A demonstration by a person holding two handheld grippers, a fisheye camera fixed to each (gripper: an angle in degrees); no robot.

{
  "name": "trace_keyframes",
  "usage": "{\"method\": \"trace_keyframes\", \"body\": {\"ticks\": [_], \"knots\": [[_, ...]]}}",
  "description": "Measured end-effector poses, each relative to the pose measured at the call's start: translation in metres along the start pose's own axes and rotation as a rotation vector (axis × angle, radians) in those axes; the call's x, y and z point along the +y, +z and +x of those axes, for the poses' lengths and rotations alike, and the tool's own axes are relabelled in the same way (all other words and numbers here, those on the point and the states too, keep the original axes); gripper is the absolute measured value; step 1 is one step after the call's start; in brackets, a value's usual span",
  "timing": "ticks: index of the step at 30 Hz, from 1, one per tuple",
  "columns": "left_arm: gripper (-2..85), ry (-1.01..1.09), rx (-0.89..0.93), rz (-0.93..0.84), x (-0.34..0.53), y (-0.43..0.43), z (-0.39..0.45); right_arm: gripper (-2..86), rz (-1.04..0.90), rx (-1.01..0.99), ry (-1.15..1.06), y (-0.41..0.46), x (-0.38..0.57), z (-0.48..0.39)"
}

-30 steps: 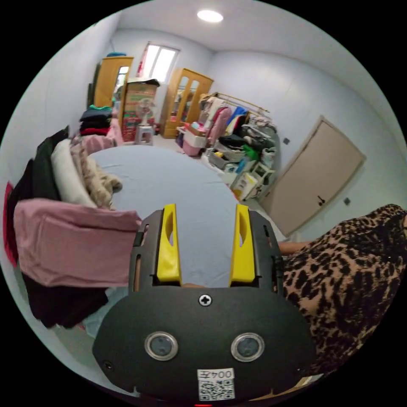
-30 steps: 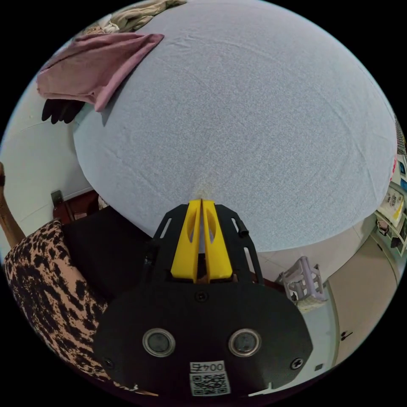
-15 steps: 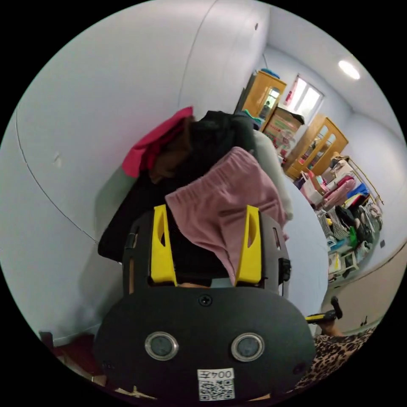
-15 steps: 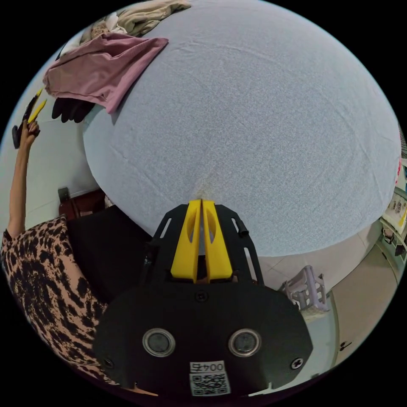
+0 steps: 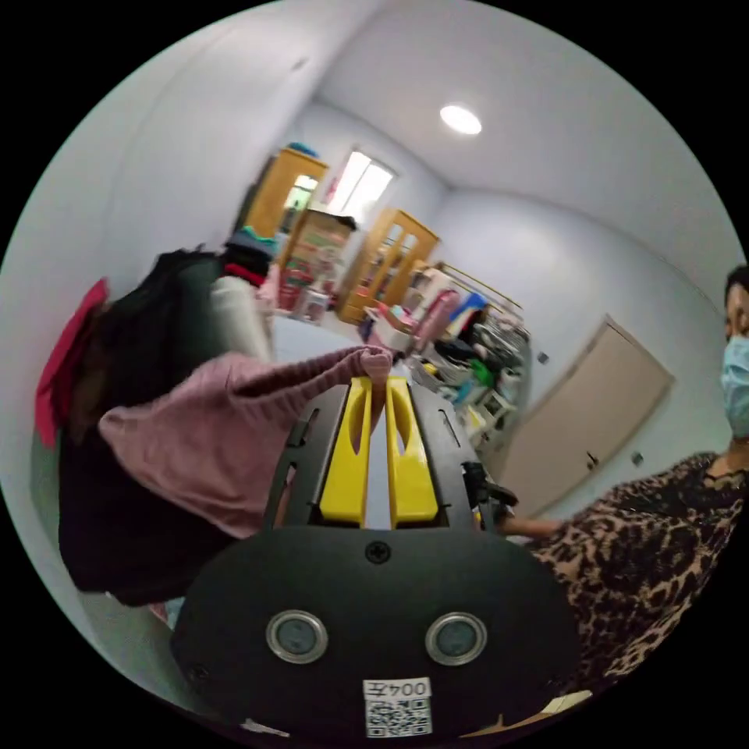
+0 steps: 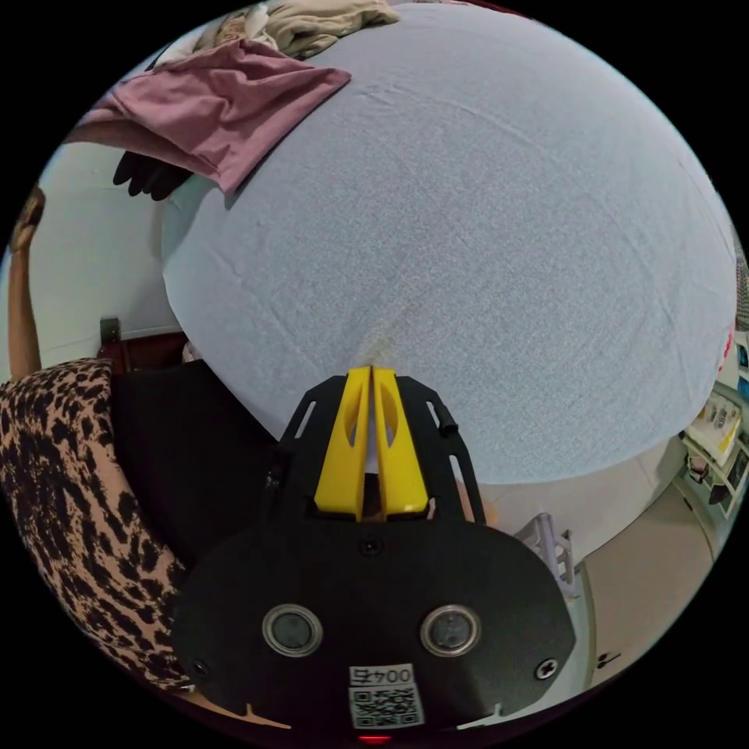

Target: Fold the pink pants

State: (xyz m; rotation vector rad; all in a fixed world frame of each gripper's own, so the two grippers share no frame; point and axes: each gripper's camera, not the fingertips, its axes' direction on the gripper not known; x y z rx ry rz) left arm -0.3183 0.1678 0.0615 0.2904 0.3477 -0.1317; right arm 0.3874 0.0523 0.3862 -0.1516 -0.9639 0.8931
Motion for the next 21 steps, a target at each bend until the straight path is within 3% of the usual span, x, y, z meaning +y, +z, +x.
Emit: {"method": "trace_keyframes", "body": {"ticks": [3,6,15,21], "knots": [[3.7,0.213,0.102,-0.021,-0.026,0.009,0.067,-0.7,-0.022,0.057,0.004,0.002,-0.001,-0.010],[4.0,0.267,0.105,-0.012,-0.041,0.024,0.095,-0.7,-0.048,0.094,0.008,0.004,-0.003,-0.019],[10.5,-0.092,-0.060,-0.270,-0.003,0.182,-0.022,-0.6,-0.010,0.149,0.017,0.005,0.006,-0.040],[15.0,-0.138,-0.092,-0.345,0.065,0.205,-0.079,-0.6,0.044,0.214,0.041,0.002,0.016,-0.061]]}}
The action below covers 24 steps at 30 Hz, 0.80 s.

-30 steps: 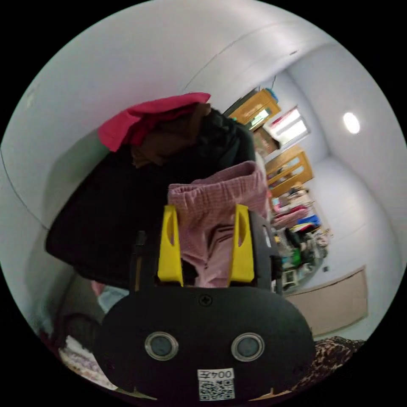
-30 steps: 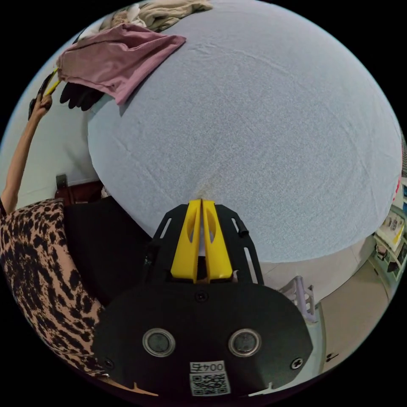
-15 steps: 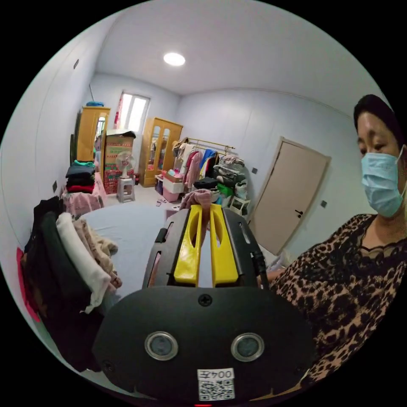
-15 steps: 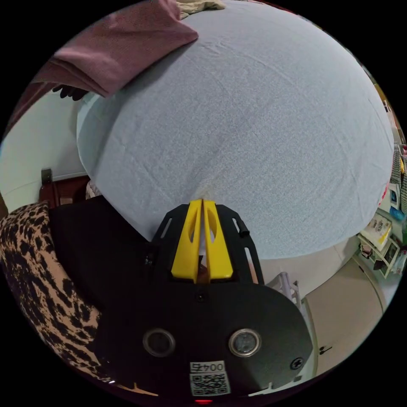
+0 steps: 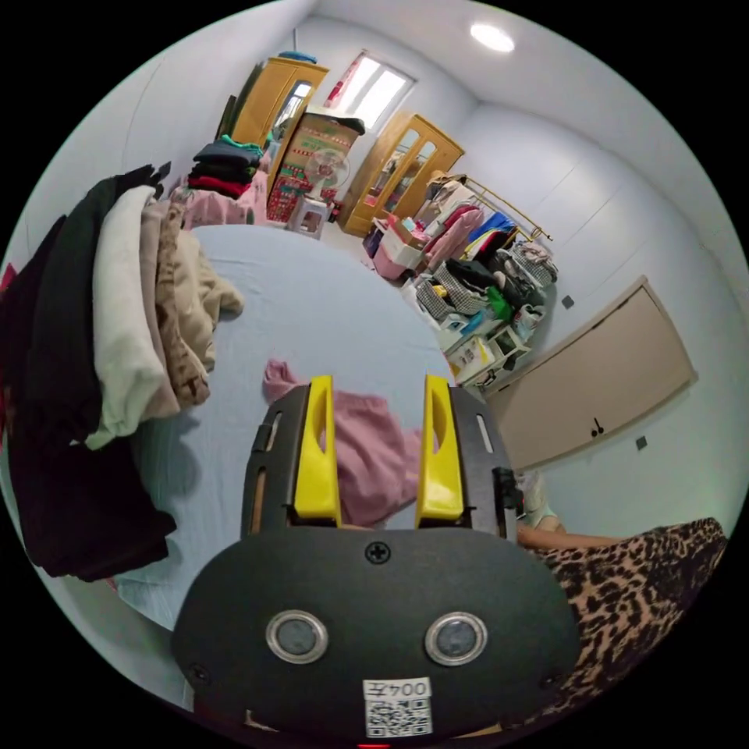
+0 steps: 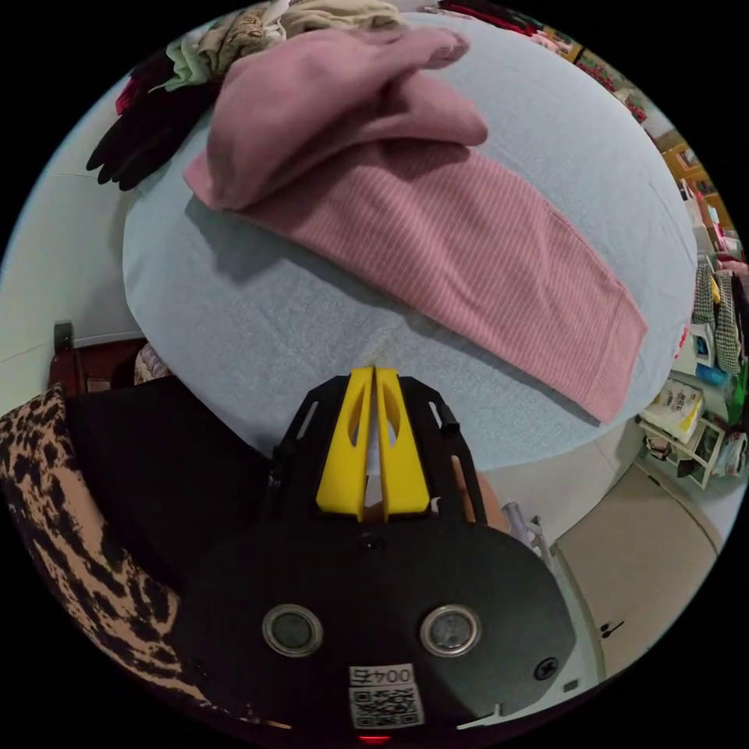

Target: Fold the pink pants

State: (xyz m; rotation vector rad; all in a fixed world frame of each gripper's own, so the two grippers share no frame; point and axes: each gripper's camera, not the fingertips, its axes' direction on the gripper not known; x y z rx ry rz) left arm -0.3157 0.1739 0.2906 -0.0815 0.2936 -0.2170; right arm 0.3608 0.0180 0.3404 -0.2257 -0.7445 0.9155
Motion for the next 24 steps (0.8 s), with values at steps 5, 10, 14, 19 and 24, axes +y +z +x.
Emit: {"method": "trace_keyframes", "body": {"ticks": [5,10,14,19,24], "knots": [[15.5,-0.003,0.017,-0.102,0.062,0.052,-0.030,-0.6,0.033,0.106,-0.022,-0.007,0.008,-0.023],[17.1,0.041,0.007,-0.179,0.098,0.110,-0.031,-0.7,0.067,0.022,0.056,-0.020,0.017,-0.023],[19.1,0.203,-0.049,-0.203,0.082,0.156,-0.008,-0.6,0.129,-0.115,0.131,-0.033,0.031,-0.015],[18.6,0.266,-0.248,-0.297,0.049,0.217,-0.013,0.0,0.172,-0.312,0.252,-0.045,0.048,-0.005],[4.9,0.162,-0.301,-0.301,0.041,0.221,-0.070,8.4,0.262,-0.605,0.298,-0.065,0.072,-0.001]]}}
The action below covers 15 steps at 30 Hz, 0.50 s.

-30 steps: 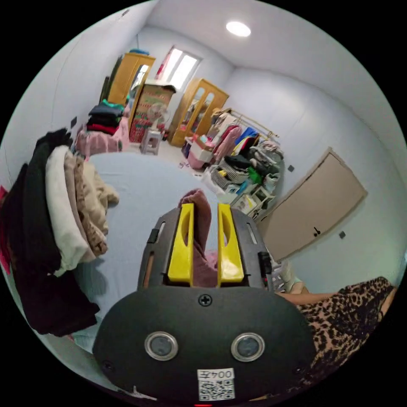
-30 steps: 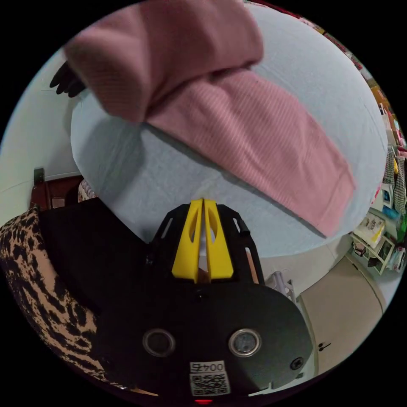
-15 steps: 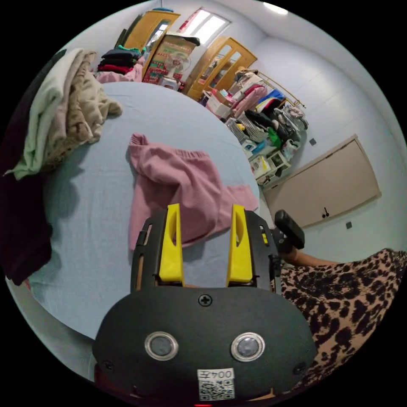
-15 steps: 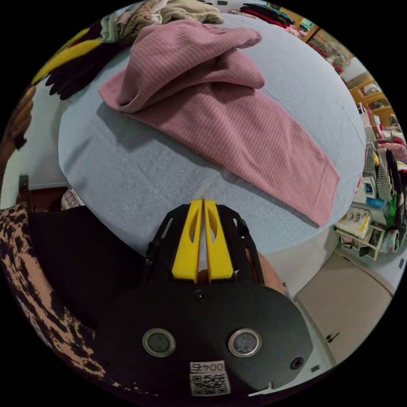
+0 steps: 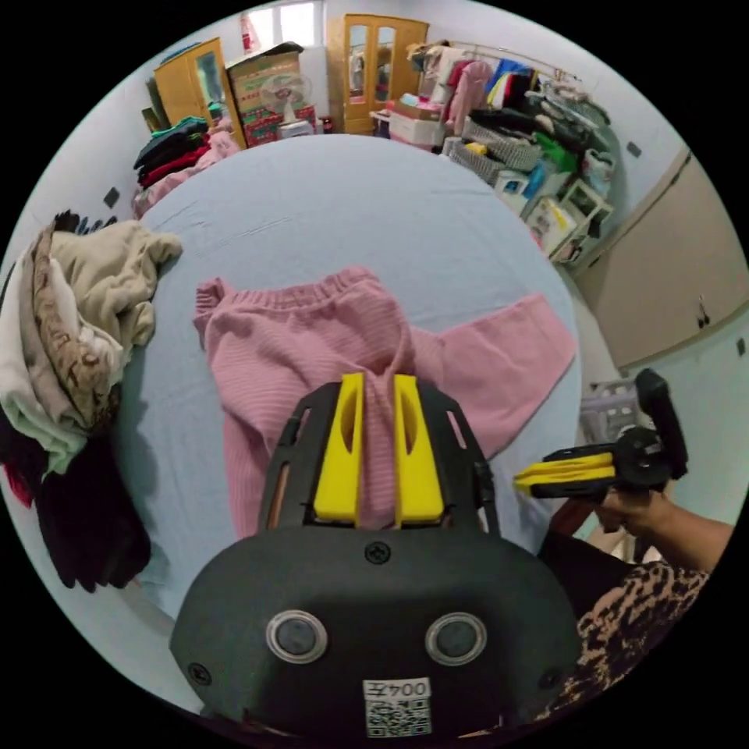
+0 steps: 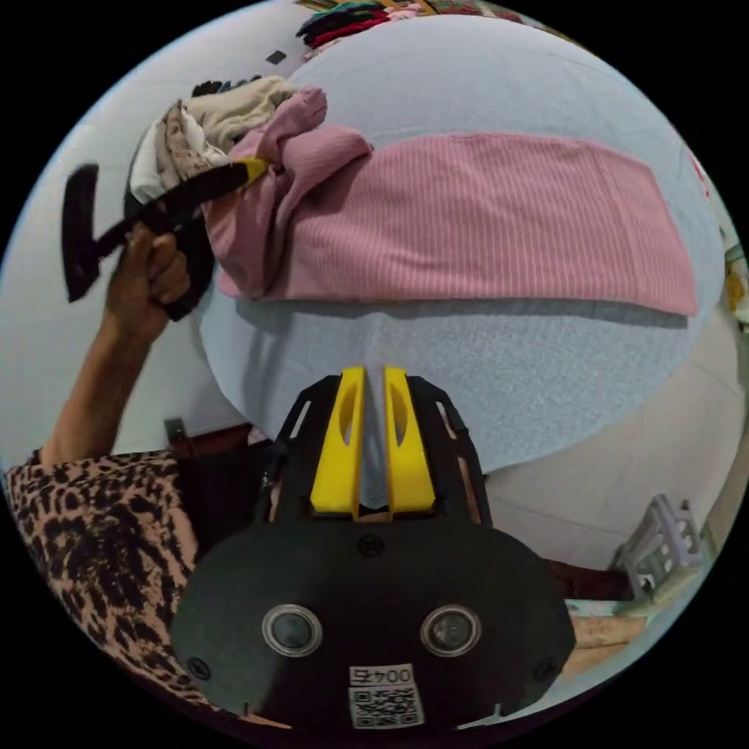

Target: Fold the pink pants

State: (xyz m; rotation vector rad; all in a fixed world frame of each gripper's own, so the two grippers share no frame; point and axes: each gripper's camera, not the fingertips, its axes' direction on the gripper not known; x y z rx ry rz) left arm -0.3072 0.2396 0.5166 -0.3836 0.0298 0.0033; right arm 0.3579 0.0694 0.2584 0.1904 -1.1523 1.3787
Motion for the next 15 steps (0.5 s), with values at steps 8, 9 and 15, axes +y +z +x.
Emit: {"method": "trace_keyframes", "body": {"ticks": [8,9,15], "knots": [[3.1,-0.369,0.210,0.257,0.123,-0.085,-0.137,15.8,0.283,-0.327,-0.064,-0.058,0.031,-0.051],[3.2,-0.417,0.233,0.250,0.143,-0.086,-0.155,15.4,0.276,-0.322,-0.098,-0.062,0.028,-0.066],[6.9,-0.526,0.477,0.300,0.201,-0.071,-0.209,16.1,0.201,-0.238,-0.238,-0.064,-0.012,-0.154]]}}
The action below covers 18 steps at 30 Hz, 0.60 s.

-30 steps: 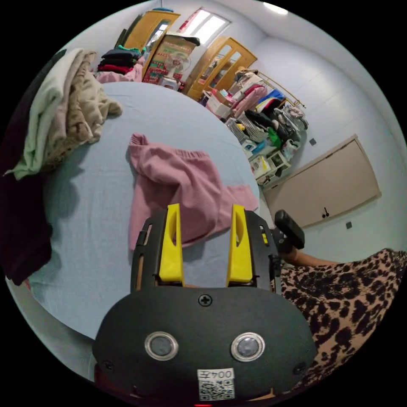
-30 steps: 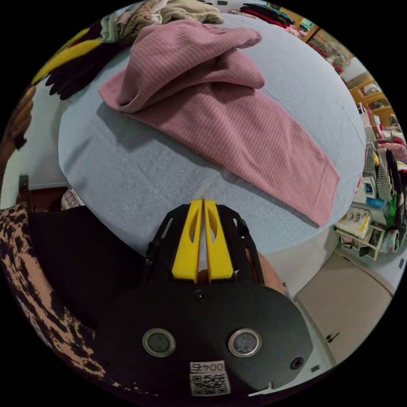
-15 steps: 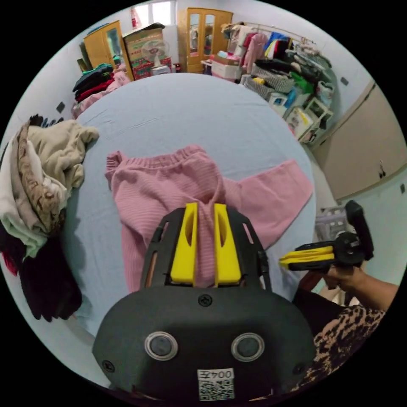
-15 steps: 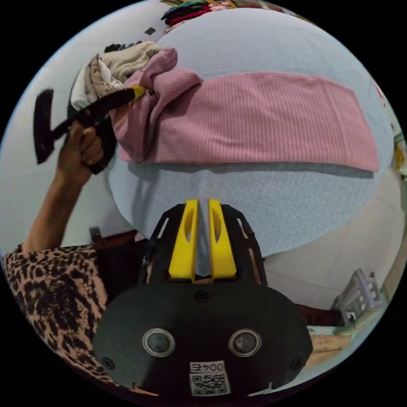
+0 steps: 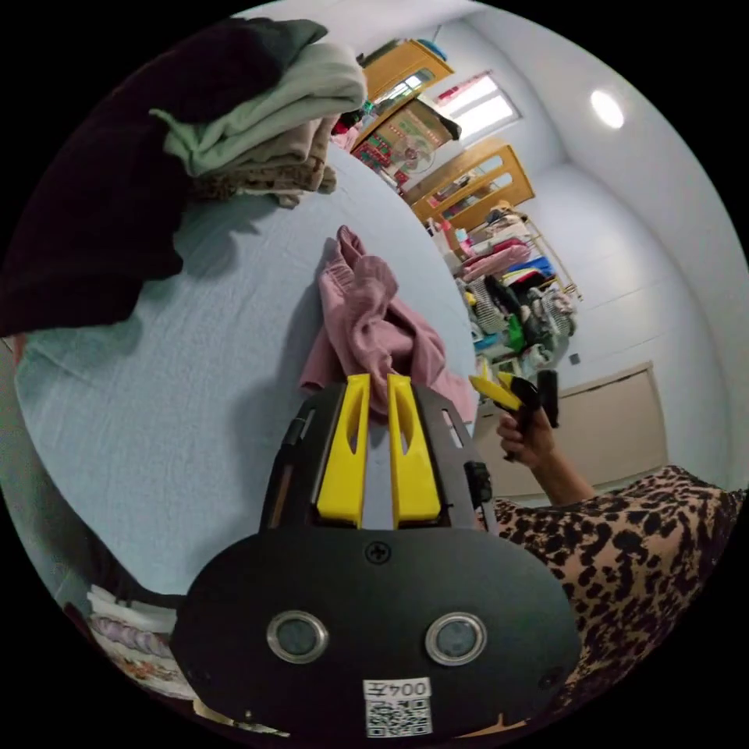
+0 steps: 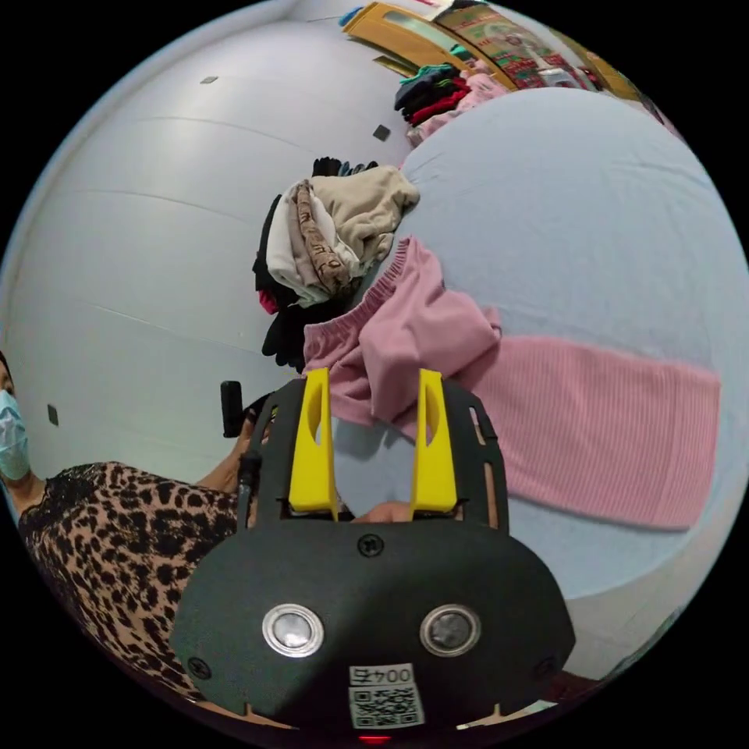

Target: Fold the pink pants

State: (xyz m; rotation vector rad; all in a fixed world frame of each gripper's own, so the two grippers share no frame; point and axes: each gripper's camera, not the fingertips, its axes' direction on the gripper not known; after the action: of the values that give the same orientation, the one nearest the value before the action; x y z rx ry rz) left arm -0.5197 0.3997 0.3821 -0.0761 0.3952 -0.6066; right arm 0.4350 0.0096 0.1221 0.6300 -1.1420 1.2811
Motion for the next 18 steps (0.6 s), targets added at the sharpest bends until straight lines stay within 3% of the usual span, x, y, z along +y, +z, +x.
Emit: {"method": "trace_keyframes", "body": {"ticks": [5,16,18], "knots": [[14.5,-0.011,0.069,-0.036,0.003,0.000,-0.025,16.5,-0.061,0.105,-0.096,0.042,-0.044,-0.063],[18.3,-0.132,0.154,-0.114,0.005,0.023,-0.064,14.8,-0.164,0.340,-0.118,0.146,-0.084,-0.170],[18.3,-0.205,0.234,-0.121,0.012,0.033,-0.069,15.0,-0.150,0.385,-0.115,0.162,-0.081,-0.196]]}}
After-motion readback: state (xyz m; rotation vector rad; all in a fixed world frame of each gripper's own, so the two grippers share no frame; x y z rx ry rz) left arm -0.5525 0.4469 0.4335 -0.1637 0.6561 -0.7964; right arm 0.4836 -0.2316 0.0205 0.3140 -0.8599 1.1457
